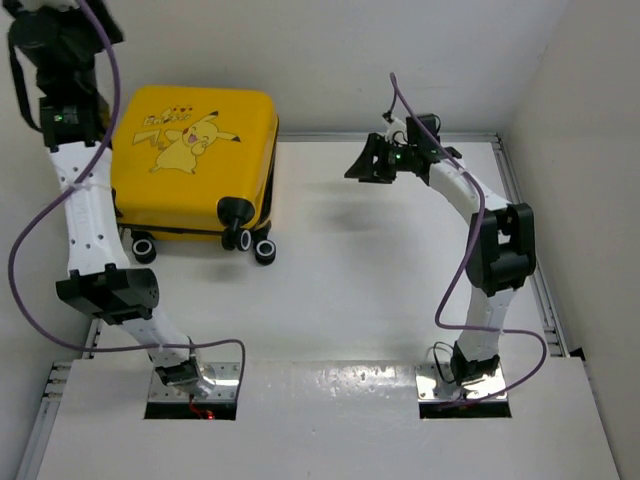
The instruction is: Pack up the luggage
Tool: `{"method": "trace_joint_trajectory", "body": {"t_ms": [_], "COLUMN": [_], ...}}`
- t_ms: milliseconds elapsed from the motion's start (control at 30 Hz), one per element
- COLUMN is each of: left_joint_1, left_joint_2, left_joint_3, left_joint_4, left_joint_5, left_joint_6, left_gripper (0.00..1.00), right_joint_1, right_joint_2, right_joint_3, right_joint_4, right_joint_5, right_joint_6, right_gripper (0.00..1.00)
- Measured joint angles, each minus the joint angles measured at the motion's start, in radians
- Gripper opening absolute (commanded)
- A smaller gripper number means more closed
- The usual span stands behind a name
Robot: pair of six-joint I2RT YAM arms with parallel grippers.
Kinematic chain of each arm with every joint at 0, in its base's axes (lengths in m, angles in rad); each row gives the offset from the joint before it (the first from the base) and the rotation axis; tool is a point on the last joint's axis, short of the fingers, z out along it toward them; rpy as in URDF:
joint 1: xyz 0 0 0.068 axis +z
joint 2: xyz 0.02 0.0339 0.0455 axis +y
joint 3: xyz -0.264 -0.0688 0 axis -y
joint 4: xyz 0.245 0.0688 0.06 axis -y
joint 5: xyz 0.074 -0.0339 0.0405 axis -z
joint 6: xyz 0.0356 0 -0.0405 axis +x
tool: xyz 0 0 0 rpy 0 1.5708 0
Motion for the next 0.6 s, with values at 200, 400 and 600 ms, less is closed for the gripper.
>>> {"method": "trace_joint_trajectory", "body": {"t_ms": [200, 400, 600], "left_joint_1": [0.229, 0.295, 0.276], "left_joint_2": [0.057, 0.259, 0.396], "left_joint_3": [-0.068, -0.113, -0.068], "left_joint_4": [-0.218, -0.391, -0.436], "left_joint_5": [-0.022, 0.045, 0.140], "left_joint_6": [0.082, 0.165, 0.211], "left_gripper": [0.75, 0.68, 0.61], "right_joint_1": [0.068, 0.157, 0.144], "right_joint_2": [0.029, 0.032, 0.032], "right_joint_3": [0.126, 0.146, 0.145], "right_joint_4": [-0.003, -0.044, -0.085], "right_joint_5": [-0.041, -0.042, -0.021], "right_joint_6": [-0.030, -0.111, -0.155], "right_gripper": [0.66, 0.68, 0.72]}}
